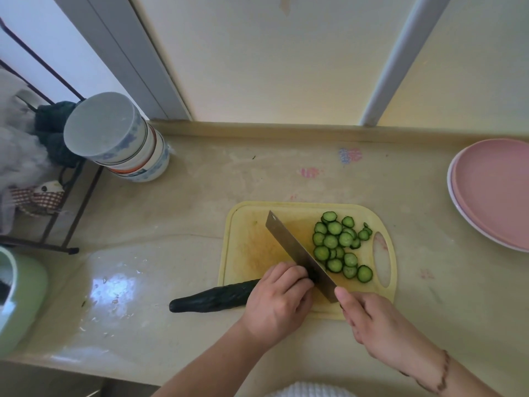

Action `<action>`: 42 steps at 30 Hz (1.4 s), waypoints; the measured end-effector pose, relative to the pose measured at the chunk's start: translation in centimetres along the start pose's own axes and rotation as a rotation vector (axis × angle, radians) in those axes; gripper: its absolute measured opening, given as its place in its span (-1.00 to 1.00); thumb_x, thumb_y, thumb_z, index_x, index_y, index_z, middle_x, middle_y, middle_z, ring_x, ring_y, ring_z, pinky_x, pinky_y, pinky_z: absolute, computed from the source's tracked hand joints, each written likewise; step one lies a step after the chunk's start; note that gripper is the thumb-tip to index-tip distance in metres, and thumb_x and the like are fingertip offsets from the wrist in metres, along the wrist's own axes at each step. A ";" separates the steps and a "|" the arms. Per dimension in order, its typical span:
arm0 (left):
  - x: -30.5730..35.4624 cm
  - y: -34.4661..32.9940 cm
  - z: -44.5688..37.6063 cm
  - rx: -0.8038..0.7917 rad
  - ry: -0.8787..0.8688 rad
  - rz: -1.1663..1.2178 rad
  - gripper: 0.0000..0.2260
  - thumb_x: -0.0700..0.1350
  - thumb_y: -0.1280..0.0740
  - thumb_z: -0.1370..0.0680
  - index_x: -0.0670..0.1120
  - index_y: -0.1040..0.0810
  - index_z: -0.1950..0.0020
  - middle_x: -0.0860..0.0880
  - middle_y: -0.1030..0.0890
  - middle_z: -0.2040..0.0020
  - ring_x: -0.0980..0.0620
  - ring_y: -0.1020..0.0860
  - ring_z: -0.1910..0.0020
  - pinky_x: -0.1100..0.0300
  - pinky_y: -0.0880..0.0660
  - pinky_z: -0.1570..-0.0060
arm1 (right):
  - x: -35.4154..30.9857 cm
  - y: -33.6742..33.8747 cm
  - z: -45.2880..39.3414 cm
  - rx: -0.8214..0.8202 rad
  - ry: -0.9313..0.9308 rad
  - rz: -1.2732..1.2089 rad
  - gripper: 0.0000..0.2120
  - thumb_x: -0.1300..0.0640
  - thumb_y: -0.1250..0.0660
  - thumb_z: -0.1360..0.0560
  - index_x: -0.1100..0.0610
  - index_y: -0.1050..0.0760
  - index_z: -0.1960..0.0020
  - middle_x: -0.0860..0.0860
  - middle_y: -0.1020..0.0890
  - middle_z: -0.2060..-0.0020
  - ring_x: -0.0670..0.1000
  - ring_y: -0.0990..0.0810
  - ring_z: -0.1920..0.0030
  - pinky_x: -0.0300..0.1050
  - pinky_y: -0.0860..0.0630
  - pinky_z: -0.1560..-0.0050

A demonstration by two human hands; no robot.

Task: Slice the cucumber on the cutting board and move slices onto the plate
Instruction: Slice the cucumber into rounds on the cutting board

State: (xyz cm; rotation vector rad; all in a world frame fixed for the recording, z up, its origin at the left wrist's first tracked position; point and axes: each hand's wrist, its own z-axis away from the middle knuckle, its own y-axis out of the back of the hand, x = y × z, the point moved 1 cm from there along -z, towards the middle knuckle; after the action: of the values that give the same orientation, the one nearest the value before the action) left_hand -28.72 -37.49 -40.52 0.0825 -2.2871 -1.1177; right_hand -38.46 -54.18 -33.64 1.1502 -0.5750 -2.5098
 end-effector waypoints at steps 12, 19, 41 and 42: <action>-0.2 -0.1 0.1 0.009 -0.018 0.000 -0.99 -0.26 -0.45 -0.52 -0.18 -0.67 0.09 -0.05 -0.60 0.04 -0.07 -0.57 0.03 0.12 -0.56 0.03 | -1.8 1.0 2.0 -0.046 0.015 -0.063 -0.40 -0.38 -0.01 -0.42 0.19 -0.19 0.29 -0.08 -0.19 0.56 -0.13 -0.16 0.54 -0.32 -0.13 0.52; -0.2 0.0 0.1 0.012 -0.024 0.001 -0.95 -0.25 -0.41 -0.56 -0.19 -0.66 0.09 -0.05 -0.60 0.05 -0.07 -0.57 0.03 0.12 -0.56 0.05 | -1.8 1.2 1.8 -0.078 0.025 -0.056 -0.40 -0.35 0.00 -0.46 0.22 -0.18 0.28 -0.09 -0.17 0.56 -0.11 -0.14 0.55 -0.33 -0.13 0.56; -1.1 1.5 0.5 -0.027 -0.064 -0.091 -0.94 -0.15 -0.46 -0.58 -0.10 -0.71 -0.02 0.02 -0.67 -0.05 -0.03 -0.60 -0.02 0.10 -0.57 0.06 | -0.7 0.4 0.4 -0.044 0.029 -0.046 -0.40 -0.43 0.01 -0.42 0.13 -0.23 0.32 -0.06 -0.21 0.50 -0.07 -0.17 0.51 -0.21 -0.18 0.47; -1.1 1.4 0.4 -0.032 -0.065 -0.081 -0.94 -0.16 -0.46 -0.58 -0.11 -0.71 -0.02 0.02 -0.67 -0.05 -0.03 -0.59 -0.02 0.11 -0.57 0.05 | -0.9 0.4 0.6 -0.044 0.038 -0.044 -0.38 -0.43 0.00 -0.42 0.16 -0.23 0.31 -0.05 -0.21 0.50 -0.07 -0.18 0.50 -0.18 -0.19 0.45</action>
State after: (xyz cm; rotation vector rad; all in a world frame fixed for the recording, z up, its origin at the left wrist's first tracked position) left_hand -27.73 -35.95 -40.19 0.1287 -2.3406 -1.2140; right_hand -38.33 -54.03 -32.50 1.2038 -0.4871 -2.5186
